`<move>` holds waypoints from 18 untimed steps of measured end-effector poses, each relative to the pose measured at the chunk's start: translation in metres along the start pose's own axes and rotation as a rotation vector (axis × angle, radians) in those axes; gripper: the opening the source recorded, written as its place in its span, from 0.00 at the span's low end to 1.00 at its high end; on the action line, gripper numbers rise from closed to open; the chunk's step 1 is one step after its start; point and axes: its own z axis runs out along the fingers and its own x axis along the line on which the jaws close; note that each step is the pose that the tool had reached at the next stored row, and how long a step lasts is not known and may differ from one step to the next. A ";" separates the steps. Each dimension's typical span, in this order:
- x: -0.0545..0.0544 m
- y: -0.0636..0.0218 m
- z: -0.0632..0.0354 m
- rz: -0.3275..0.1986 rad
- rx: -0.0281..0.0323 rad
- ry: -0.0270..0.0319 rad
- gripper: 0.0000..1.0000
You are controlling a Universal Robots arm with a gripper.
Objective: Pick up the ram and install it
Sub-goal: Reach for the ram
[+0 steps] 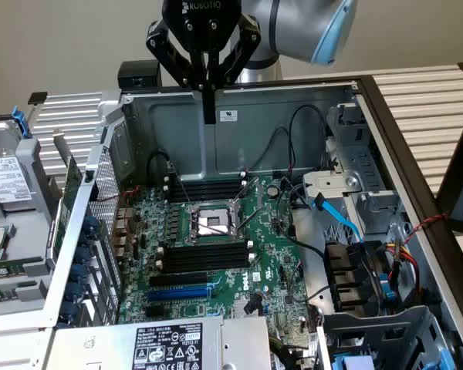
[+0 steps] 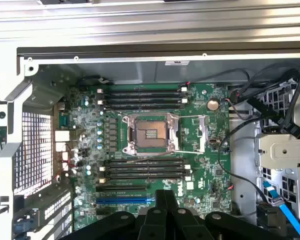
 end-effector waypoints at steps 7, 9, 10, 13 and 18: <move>0.000 0.0000 0.0000 0.000 0.0000 0.0000 0.10; 0.000 0.0000 0.0000 0.000 0.0000 0.0000 0.10; 0.000 0.0000 0.0000 0.000 0.0000 0.0000 0.10; 0.002 -0.0002 -0.0002 0.000 0.0002 0.0001 0.10; 0.024 -0.0017 -0.0005 0.000 0.0000 -0.0006 0.10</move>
